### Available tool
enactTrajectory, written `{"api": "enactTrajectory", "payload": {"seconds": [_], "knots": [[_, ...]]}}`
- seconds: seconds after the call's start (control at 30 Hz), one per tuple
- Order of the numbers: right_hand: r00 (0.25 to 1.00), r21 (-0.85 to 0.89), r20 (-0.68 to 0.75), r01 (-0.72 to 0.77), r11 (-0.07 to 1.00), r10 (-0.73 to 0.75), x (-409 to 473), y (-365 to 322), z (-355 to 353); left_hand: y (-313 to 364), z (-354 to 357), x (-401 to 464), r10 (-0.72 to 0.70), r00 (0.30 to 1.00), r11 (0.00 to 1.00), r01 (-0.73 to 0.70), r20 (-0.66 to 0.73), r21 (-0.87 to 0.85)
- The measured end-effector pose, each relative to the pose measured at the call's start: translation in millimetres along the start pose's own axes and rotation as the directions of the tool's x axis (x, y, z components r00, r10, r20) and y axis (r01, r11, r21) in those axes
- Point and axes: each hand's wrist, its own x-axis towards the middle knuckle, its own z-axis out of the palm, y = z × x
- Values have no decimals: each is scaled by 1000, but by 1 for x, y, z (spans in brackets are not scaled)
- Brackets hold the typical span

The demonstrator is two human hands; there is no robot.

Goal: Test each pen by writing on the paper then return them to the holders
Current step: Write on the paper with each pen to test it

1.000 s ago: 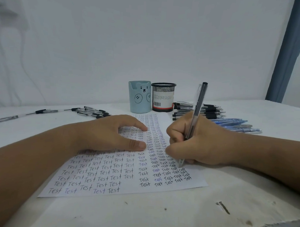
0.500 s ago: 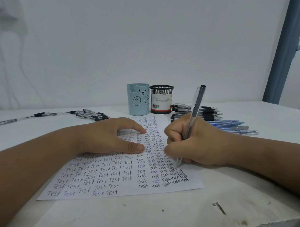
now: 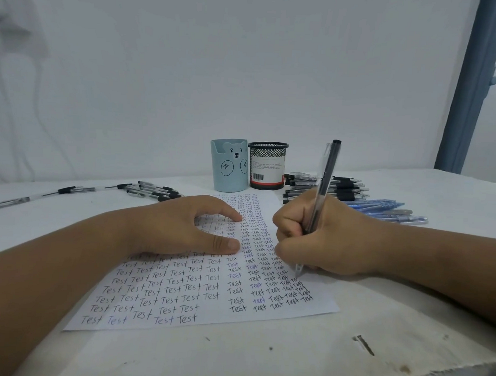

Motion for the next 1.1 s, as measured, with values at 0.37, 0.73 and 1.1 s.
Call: {"api": "enactTrajectory", "payload": {"seconds": [0.37, 0.73, 1.1], "knots": [[999, -16, -13, 33, 999, -33, 1, 2, 0, -1, 0, 0, 1, 1000, 1000, -1, 9, -6], [999, 0, 26, 44, 999, -44, 1, 5, -1, -3, -1, 1, 0, 1000, 1000, 0, 6, -10], [986, 233, -160, -8, 972, 46, 25, -6, -7, 0, -2, 0, -15, 1000, 999, 15, 9, -45]]}}
